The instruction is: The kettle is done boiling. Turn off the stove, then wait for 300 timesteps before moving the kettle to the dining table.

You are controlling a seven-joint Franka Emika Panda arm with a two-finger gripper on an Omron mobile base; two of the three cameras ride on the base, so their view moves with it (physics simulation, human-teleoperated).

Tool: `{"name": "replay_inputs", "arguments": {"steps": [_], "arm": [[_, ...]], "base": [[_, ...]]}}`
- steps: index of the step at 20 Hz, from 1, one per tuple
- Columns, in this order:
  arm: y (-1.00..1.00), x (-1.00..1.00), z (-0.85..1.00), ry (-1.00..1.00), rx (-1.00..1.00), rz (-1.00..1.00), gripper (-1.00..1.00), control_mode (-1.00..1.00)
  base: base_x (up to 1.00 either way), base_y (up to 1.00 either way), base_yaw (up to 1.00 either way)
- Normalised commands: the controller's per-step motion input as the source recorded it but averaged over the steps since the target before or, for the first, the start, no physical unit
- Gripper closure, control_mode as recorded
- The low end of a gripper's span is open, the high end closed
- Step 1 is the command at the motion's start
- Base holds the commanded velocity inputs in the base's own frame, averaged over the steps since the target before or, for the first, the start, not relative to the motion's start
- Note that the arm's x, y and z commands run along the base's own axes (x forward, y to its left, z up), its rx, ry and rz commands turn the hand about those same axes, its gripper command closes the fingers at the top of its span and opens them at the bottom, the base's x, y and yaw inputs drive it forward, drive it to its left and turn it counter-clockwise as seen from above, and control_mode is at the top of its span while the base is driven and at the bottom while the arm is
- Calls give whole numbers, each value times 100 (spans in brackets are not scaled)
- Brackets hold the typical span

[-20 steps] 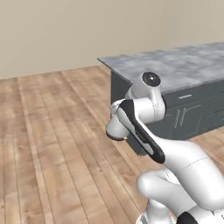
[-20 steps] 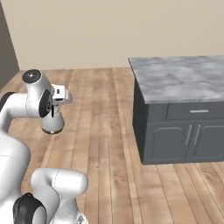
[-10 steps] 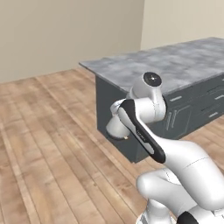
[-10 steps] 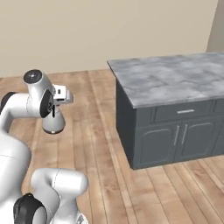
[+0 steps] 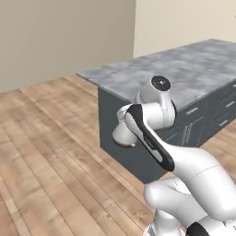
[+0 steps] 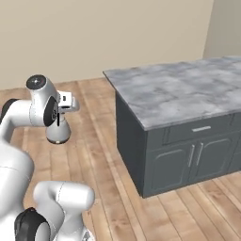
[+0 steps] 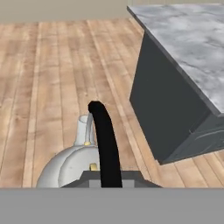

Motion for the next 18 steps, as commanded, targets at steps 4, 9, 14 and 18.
{"name": "replay_inputs", "arguments": {"steps": [4, 9, 14, 18], "arm": [[0, 0, 0, 0, 0, 0, 100, 100], [0, 0, 0, 0, 0, 0, 100, 100], [0, 0, 0, 0, 0, 0, 100, 100], [0, 0, 0, 0, 0, 0, 100, 100]], "base": [[59, 64, -25], [61, 69, -24], [63, 70, -24], [63, 69, -24]]}}
